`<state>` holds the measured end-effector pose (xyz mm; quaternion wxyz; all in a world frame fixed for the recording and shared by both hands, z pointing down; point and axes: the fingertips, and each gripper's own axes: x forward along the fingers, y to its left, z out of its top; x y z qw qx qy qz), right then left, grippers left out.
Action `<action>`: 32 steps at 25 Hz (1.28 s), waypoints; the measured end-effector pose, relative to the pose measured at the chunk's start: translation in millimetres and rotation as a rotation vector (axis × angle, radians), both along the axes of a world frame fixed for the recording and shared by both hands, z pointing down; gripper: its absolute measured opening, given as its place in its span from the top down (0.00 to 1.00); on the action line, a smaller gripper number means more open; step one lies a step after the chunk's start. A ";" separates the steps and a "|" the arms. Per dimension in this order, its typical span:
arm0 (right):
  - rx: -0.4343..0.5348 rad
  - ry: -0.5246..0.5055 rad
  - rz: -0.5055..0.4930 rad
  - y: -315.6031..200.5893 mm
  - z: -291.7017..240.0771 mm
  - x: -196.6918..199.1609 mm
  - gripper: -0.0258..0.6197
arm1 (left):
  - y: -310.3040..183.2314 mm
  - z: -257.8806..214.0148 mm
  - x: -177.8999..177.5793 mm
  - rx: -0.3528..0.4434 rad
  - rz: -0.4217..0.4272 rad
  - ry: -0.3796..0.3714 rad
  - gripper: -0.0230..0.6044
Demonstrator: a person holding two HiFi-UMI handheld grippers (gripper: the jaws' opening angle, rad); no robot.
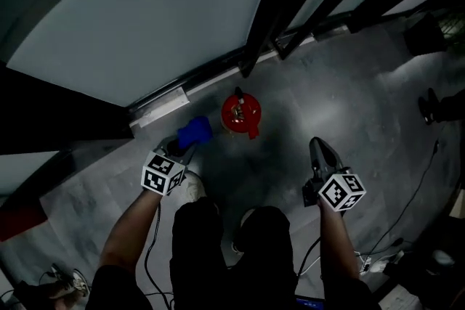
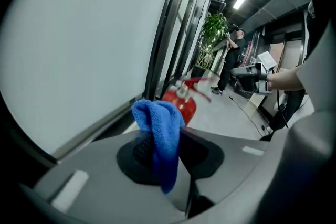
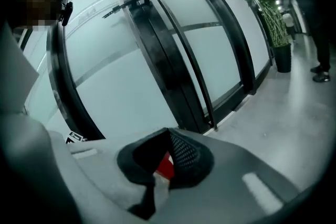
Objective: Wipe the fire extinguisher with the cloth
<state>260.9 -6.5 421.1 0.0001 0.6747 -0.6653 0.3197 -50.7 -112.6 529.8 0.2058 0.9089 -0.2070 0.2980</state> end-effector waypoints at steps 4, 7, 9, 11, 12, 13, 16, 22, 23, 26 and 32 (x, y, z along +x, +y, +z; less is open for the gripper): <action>0.021 -0.014 -0.024 25.2 -120.7 -8.6 0.96 | 35.7 -149.8 10.4 0.028 -0.011 0.086 0.84; 0.061 -0.010 -0.063 48.9 -222.1 -28.5 0.96 | 83.7 -269.1 18.7 0.050 -0.021 0.167 0.84; 0.099 -0.003 -0.101 63.6 -289.3 -43.9 0.96 | 111.6 -345.7 22.9 0.072 -0.022 0.222 0.84; 0.135 0.019 -0.149 83.1 -346.3 -61.5 0.96 | 136.6 -408.8 22.1 0.092 -0.034 0.270 0.84; 0.151 0.037 -0.172 94.9 -369.6 -70.5 0.96 | 148.7 -434.3 19.8 0.106 -0.033 0.289 0.84; 0.170 0.060 -0.191 106.0 -389.7 -78.8 0.96 | 158.6 -456.3 16.9 0.126 -0.025 0.304 0.84; 0.221 0.152 -0.226 127.9 -432.8 -98.0 0.96 | 171.7 -506.0 4.5 0.187 -0.013 0.342 0.84; 0.307 0.184 -0.178 167.7 -486.7 -132.2 0.96 | 193.0 -571.4 -43.7 0.239 -0.049 0.426 0.84; 0.325 0.172 -0.161 174.5 -494.5 -138.8 0.96 | 197.4 -581.7 -54.6 0.252 -0.053 0.439 0.84; 0.376 0.162 -0.127 193.3 -514.0 -161.7 0.96 | 208.9 -611.6 -91.0 0.312 -0.077 0.469 0.84; 0.414 0.196 -0.109 200.5 -534.4 -196.5 0.96 | 198.8 -646.6 -133.7 0.336 -0.165 0.524 0.84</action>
